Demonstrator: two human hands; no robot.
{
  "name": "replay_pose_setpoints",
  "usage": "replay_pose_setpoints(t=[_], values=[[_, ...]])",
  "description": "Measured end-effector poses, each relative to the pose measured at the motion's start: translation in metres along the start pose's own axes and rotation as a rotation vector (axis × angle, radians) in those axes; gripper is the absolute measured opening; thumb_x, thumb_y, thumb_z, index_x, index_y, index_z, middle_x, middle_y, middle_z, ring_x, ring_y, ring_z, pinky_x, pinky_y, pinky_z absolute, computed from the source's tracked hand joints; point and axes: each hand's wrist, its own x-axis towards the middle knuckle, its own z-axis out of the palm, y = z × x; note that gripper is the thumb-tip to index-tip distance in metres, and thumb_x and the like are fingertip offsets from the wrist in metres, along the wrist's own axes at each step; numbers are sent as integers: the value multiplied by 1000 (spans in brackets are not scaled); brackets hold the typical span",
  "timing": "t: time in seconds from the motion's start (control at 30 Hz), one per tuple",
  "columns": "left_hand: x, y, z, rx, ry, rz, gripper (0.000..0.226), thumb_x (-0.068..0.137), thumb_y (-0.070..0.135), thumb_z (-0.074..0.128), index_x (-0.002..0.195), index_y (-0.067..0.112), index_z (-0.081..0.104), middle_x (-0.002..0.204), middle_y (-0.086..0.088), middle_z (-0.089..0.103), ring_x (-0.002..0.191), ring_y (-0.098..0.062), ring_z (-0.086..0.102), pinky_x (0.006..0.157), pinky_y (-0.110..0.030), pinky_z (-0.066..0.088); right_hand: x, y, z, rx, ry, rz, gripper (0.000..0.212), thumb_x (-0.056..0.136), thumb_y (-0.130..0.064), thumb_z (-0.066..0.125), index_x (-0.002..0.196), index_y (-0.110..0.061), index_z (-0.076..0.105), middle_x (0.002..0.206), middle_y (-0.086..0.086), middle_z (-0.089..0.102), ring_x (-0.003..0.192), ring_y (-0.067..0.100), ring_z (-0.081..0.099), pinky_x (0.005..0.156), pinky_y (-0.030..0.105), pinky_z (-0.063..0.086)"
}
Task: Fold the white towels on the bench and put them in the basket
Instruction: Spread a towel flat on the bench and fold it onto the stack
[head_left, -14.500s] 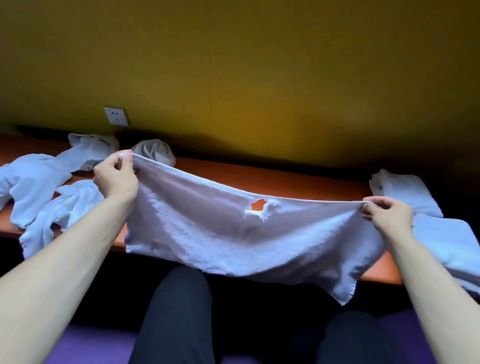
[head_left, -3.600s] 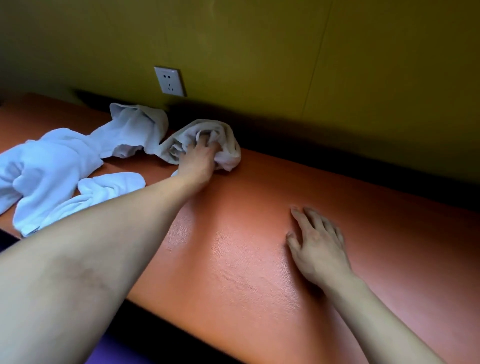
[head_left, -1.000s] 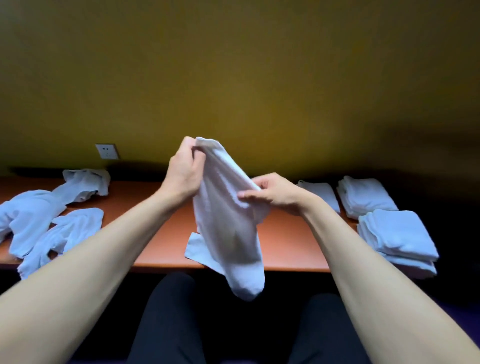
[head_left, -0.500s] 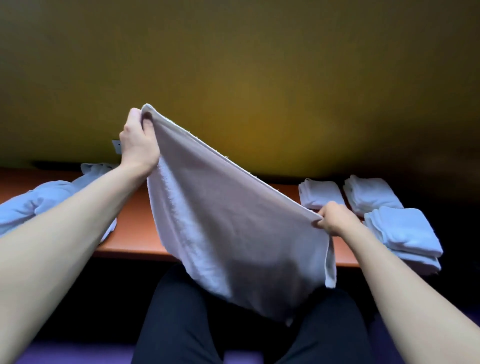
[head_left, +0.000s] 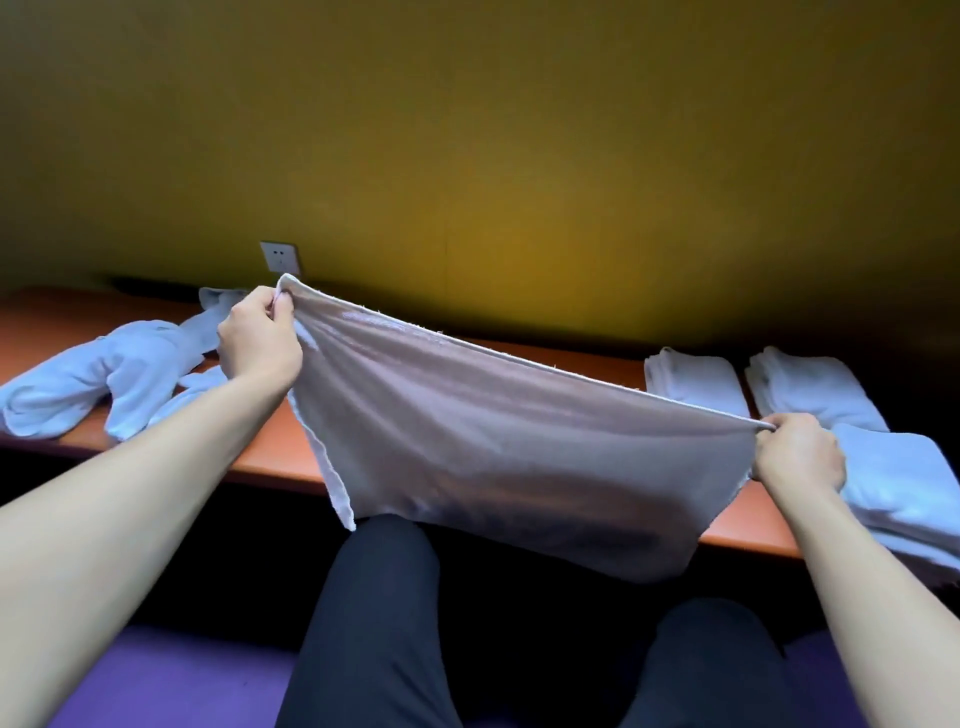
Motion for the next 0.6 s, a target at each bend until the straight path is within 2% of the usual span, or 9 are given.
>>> replay_pose_setpoints(t=[0.1, 0.13, 0.17, 0.23, 0.3, 0.37, 0.5, 0.53, 0.6], values=[[12, -21, 16, -9, -19, -118, 38, 98, 46, 38, 82, 15, 53, 79, -12, 67, 85, -39, 62, 70, -42, 47, 5, -19, 13, 203, 31, -8, 23, 92, -10, 53, 101, -14, 74, 80, 22, 71, 86, 35, 67, 75, 34, 51], [16, -27, 23, -37, -27, -158, 39, 95, 49, 37, 82, 17, 53, 73, -10, 68, 78, -38, 67, 71, -44, 54, 10, -25, 20, 337, 13, 22, 23, 94, -11, 51, 100, -15, 72, 66, 14, 70, 71, 26, 70, 65, 23, 51], [19, -32, 30, -63, -35, -197, 38, 93, 49, 37, 81, 18, 54, 66, -8, 67, 68, -34, 71, 71, -45, 58, 15, -32, 28, 498, -15, 66, 22, 95, -10, 49, 101, -13, 70, 62, 7, 69, 54, 16, 69, 52, 17, 51], [25, -43, 47, -80, -41, -244, 34, 96, 42, 41, 82, 16, 57, 59, -7, 67, 50, -26, 70, 67, -45, 61, 27, -40, 49, 789, -79, 168, 17, 99, -6, 48, 106, -4, 64, 80, 11, 66, 43, 7, 67, 38, 23, 52], [30, -55, 67, -101, -43, -275, 32, 96, 39, 44, 81, 14, 58, 59, -8, 68, 44, -23, 68, 65, -45, 62, 40, -45, 74, 917, -97, 212, 12, 100, -1, 48, 97, -6, 58, 90, 18, 61, 47, 8, 69, 41, 28, 57], [36, -65, 89, -147, -44, -312, 32, 95, 41, 46, 81, 15, 58, 63, -9, 70, 50, -25, 71, 69, -44, 62, 50, -51, 99, 952, -100, 191, 14, 98, 1, 52, 89, -8, 59, 95, 24, 63, 53, 8, 71, 50, 26, 60], [51, -88, 140, -68, -43, -367, 34, 96, 47, 47, 90, 19, 66, 81, -4, 72, 86, -31, 65, 82, -35, 51, 78, -69, 153, 890, -97, 163, 9, 94, -7, 60, 87, -11, 63, 94, 22, 67, 66, 6, 72, 66, 20, 61], [55, -93, 154, -63, -44, -369, 36, 95, 50, 47, 92, 19, 66, 83, -3, 72, 89, -33, 66, 84, -38, 52, 88, -73, 166, 841, -103, 159, 9, 93, -13, 62, 85, -15, 65, 88, 16, 69, 64, 5, 71, 69, 22, 61], [64, -102, 179, -26, -58, -383, 39, 94, 53, 46, 93, 20, 65, 90, -7, 73, 93, -37, 67, 86, -39, 52, 115, -74, 197, 771, -99, 132, 15, 84, -30, 62, 74, -21, 68, 74, 4, 69, 68, 14, 73, 79, 40, 63]])
